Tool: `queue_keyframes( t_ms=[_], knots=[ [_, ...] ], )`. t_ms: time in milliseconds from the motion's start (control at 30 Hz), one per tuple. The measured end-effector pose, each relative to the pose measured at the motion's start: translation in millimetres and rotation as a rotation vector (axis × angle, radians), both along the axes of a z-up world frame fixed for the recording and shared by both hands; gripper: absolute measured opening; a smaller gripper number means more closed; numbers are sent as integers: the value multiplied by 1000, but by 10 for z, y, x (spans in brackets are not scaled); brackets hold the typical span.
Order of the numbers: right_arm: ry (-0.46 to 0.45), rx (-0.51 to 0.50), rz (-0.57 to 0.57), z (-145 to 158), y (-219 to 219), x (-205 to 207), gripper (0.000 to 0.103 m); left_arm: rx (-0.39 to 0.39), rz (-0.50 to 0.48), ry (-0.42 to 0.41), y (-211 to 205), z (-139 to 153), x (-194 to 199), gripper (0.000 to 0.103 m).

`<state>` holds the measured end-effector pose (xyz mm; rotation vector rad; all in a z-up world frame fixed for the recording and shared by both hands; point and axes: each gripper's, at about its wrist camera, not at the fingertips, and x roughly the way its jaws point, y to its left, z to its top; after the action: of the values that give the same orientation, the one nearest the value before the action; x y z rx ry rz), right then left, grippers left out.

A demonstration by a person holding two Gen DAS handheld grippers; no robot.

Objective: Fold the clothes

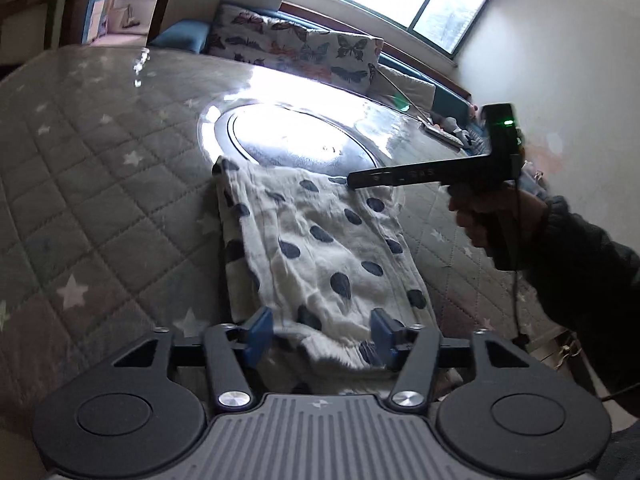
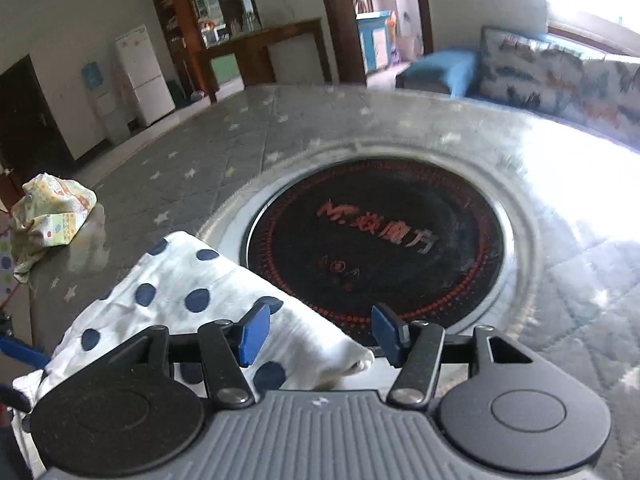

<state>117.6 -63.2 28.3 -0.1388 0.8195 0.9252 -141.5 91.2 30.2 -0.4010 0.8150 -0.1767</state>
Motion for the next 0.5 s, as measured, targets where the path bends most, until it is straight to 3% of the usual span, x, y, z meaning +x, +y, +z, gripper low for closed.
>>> queue_keyframes(
  t_ms=[200,267,400,433,467,500],
  knots=[
    [41,-32,26,-124,83,109,55,-27,2,58,-7,-91,13,69],
    [45,-38,38,-122,93,112,45,-33,4,78,-18,-119,29,69],
    [40,-71,73,-91,116,59,36,-32,7,100,-20,-158,44,68],
    [35,-81,78,-80,114,36,27,-26,5,104,-24,-160,48,68],
    [31,-87,79,-78,112,21,22,-24,2,105,-27,-160,55,66],
    [22,-97,79,-65,115,-7,20,-22,-2,105,-30,-159,61,58]
  ],
)
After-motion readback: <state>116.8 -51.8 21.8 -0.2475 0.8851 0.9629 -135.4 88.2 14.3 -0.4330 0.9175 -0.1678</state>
